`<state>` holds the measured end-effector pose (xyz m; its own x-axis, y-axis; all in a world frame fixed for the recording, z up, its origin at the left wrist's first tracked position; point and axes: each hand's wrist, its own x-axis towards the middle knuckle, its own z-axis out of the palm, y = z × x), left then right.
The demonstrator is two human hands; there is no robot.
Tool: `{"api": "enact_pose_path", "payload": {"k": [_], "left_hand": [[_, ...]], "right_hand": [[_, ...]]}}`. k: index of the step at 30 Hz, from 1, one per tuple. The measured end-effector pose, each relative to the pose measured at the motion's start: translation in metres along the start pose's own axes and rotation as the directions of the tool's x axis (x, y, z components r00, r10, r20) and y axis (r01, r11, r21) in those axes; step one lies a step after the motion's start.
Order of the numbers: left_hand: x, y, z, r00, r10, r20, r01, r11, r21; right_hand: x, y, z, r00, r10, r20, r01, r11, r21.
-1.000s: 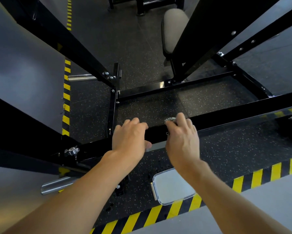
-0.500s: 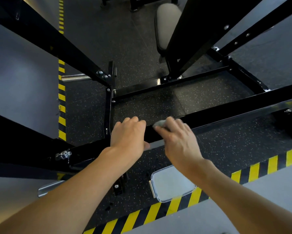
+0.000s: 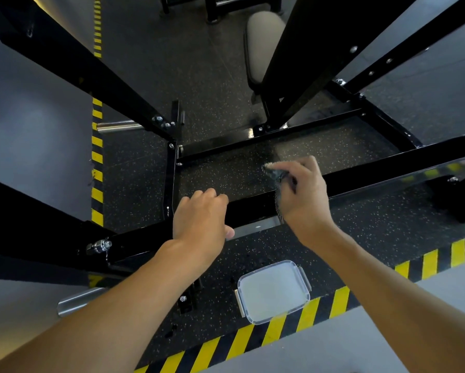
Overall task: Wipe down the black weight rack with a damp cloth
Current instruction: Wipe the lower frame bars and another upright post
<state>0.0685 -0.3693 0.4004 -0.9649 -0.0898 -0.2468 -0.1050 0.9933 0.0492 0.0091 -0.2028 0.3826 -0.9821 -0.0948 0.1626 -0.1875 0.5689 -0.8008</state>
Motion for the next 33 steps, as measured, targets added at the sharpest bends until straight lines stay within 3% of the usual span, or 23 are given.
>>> {"api": "enact_pose_path", "payload": {"k": [1, 3, 4, 5, 6, 7, 8, 9, 10, 12, 16, 18, 20, 22, 26, 28, 30, 32, 33], "left_hand": [[-0.002, 0.000, 0.001, 1.000, 0.003, -0.004, -0.003, 1.000, -0.007], [-0.008, 0.002, 0.000, 0.999, -0.012, -0.038, 0.007, 0.992, -0.129], [-0.013, 0.005, -0.002, 0.996, -0.061, -0.059, 0.039, 0.949, -0.314], [-0.018, 0.011, -0.006, 0.989, -0.145, -0.041, 0.097, 0.819, -0.566], [-0.023, 0.017, -0.011, 0.972, -0.225, 0.063, 0.183, 0.569, -0.802], [-0.027, 0.024, -0.016, 0.943, -0.243, 0.227, 0.284, 0.239, -0.928], [-0.030, 0.030, -0.020, 0.904, -0.172, 0.391, 0.389, -0.047, -0.920], [-0.033, 0.033, -0.021, 0.860, -0.058, 0.508, 0.484, -0.226, -0.845], [-0.035, 0.036, -0.021, 0.828, 0.039, 0.559, 0.541, -0.311, -0.781], [-0.039, 0.039, -0.020, 0.819, 0.107, 0.563, 0.559, -0.367, -0.743], [-0.042, 0.036, -0.016, 0.889, 0.013, 0.457, 0.407, -0.480, -0.777], [-0.041, 0.033, -0.016, 0.901, -0.106, 0.421, 0.309, -0.525, -0.793], [-0.040, 0.032, -0.017, 0.886, -0.235, 0.399, 0.255, -0.470, -0.845], [-0.041, 0.032, -0.020, 0.886, -0.284, 0.367, 0.266, -0.339, -0.903], [-0.046, 0.029, -0.032, 0.914, -0.128, 0.385, 0.378, -0.080, -0.923], [-0.046, 0.021, -0.035, 0.940, -0.112, 0.323, 0.333, 0.089, -0.939], [-0.040, 0.006, -0.031, 0.967, -0.221, 0.128, 0.204, 0.372, -0.905], [-0.033, -0.007, -0.019, 0.985, -0.173, -0.021, 0.115, 0.736, -0.667], [-0.031, -0.011, -0.012, 0.993, -0.118, -0.019, 0.092, 0.849, -0.520]], "right_hand": [[-0.001, -0.006, -0.003, 0.990, 0.140, 0.004, -0.139, 0.974, 0.179], [-0.008, -0.015, -0.006, 0.919, 0.378, 0.116, -0.379, 0.759, 0.529], [-0.013, -0.020, -0.007, 0.884, 0.427, 0.190, -0.444, 0.639, 0.629], [-0.018, -0.024, -0.008, 0.861, 0.441, 0.254, -0.482, 0.546, 0.685], [-0.023, -0.026, -0.010, 0.846, 0.436, 0.308, -0.507, 0.475, 0.719], [-0.028, -0.027, -0.011, 0.837, 0.416, 0.355, -0.524, 0.422, 0.740], [-0.033, -0.029, -0.012, 0.835, 0.386, 0.393, -0.534, 0.390, 0.750], [-0.038, -0.031, -0.013, 0.838, 0.350, 0.419, -0.536, 0.385, 0.751], [-0.042, -0.032, -0.012, 0.848, 0.311, 0.430, -0.528, 0.411, 0.743], [-0.048, -0.031, -0.009, 0.879, 0.253, 0.404, -0.475, 0.531, 0.702], [-0.058, -0.028, -0.008, 0.956, 0.140, 0.258, -0.253, 0.839, 0.482], [-0.068, -0.029, -0.007, 0.952, 0.074, 0.298, -0.195, 0.894, 0.403], [-0.079, -0.030, -0.001, 0.946, 0.009, 0.323, -0.128, 0.928, 0.351], [-0.086, -0.032, 0.005, 0.956, -0.030, 0.292, -0.066, 0.946, 0.316], [-0.082, -0.031, 0.012, 0.985, -0.072, 0.154, 0.027, 0.960, 0.277], [-0.075, -0.027, 0.014, 0.987, -0.135, 0.090, 0.118, 0.978, 0.173], [-0.066, -0.023, 0.017, 0.987, -0.157, 0.047, 0.156, 0.987, 0.030], [-0.058, -0.023, 0.022, 0.978, -0.196, 0.070, 0.203, 0.974, -0.099], [-0.055, -0.022, 0.026, 0.968, -0.219, 0.124, 0.237, 0.959, -0.156]]}}
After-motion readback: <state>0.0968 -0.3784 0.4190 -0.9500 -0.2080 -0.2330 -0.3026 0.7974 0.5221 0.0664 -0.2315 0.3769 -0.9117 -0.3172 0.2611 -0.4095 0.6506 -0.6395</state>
